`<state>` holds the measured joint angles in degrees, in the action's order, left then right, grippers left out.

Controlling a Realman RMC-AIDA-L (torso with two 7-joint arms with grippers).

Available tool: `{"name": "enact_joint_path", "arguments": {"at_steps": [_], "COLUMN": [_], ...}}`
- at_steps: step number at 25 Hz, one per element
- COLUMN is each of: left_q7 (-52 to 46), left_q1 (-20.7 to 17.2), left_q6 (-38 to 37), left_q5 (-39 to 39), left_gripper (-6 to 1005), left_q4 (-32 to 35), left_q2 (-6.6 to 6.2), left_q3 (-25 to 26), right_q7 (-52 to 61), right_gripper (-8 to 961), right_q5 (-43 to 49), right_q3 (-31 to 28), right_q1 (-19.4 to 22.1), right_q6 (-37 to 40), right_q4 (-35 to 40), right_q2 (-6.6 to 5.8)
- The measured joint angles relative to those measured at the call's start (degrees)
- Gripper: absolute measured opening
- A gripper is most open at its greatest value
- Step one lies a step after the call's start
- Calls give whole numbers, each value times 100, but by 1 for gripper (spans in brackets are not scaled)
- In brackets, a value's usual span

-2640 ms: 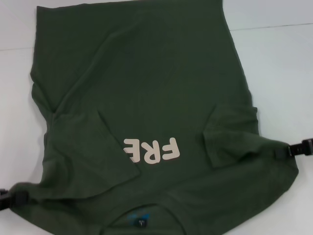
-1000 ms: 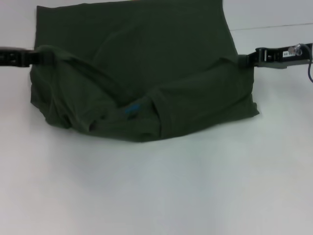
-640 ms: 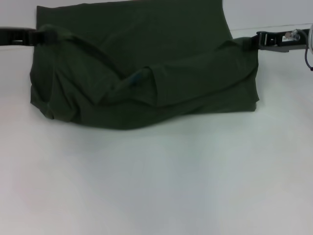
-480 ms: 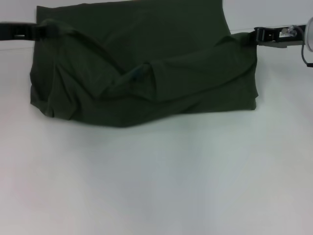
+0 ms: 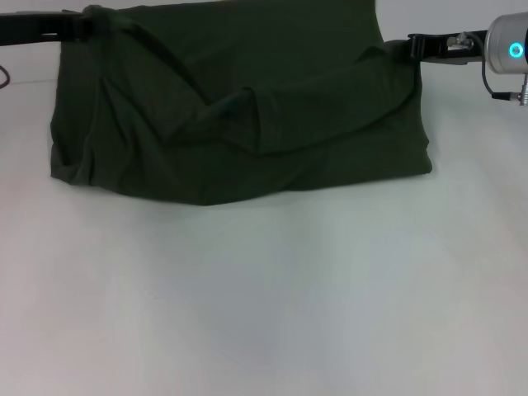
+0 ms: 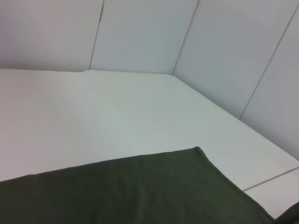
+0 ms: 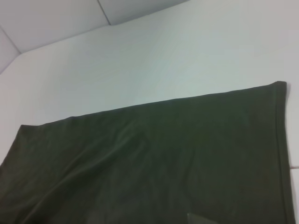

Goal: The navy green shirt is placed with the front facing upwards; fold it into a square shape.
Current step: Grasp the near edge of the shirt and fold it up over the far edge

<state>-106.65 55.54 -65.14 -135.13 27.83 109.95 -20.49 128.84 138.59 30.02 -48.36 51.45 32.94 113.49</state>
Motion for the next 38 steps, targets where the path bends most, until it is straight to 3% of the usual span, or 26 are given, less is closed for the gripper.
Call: {"name": "enact_joint_path", "arguments": {"at_steps": [13, 30, 33, 35, 38], "left_q7": [280, 409, 409, 438, 665], "left_q1": [9, -94, -153, -236, -418], "left_q6": [746, 1362, 1581, 1786, 2148], "left_q5": [439, 667, 676, 745, 954], "left_gripper": [59, 59, 58, 58, 60], "left_q4": [-113, -181, -115, 46, 437], "left_q2": [295, 372, 491, 658, 1012], "left_q3": [-212, -226, -212, -222, -323], "right_q7": [-24, -31, -33, -34, -52], "right_gripper": [19, 39, 45, 49, 55], "right_q5": [-155, -307, -308, -308, -308], "right_q3": [48, 172, 177, 186, 193], "right_q1": [-43, -86, -88, -92, -90], "right_q6": [-523, -834, -894, -910, -920], "right_q4": [-269, -271, -267, -255, -223], "right_q2": [70, 157, 188, 212, 238]}}
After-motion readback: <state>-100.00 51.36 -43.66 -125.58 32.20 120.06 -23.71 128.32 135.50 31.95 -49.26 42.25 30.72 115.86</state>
